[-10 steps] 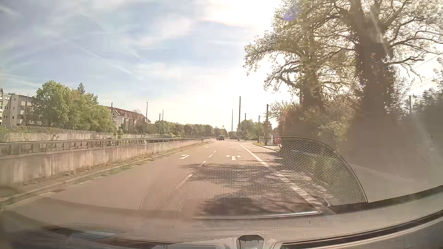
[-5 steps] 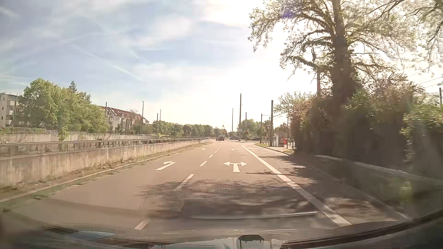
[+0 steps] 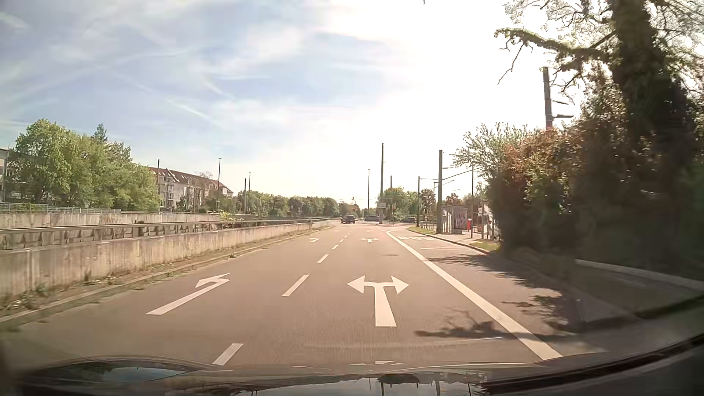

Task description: Follow the waypoints while adhering to traffic rules and regulations

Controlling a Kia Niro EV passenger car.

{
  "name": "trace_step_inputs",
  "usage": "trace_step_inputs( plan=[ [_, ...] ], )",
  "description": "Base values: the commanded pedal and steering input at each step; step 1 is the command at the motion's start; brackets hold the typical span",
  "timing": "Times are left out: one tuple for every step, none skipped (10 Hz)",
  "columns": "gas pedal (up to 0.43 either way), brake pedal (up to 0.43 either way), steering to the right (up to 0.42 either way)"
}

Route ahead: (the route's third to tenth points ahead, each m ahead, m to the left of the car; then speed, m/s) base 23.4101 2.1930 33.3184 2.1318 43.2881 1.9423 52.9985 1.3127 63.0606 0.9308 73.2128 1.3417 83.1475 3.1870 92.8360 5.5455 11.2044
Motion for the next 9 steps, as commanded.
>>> trace_step_inputs(
  plan=[
    [0.000,0.000,0.004],
    [0.000,0.000,0.004],
    [0.000,0.000,0.004],
    [0.000,0.000,0.004],
    [0.000,0.000,0.004],
    [0.000,0.000,0.004],
    [0.000,0.000,0.004],
    [0.000,0.000,0.004],
    [0.000,0.000,0.004]
  ],
)
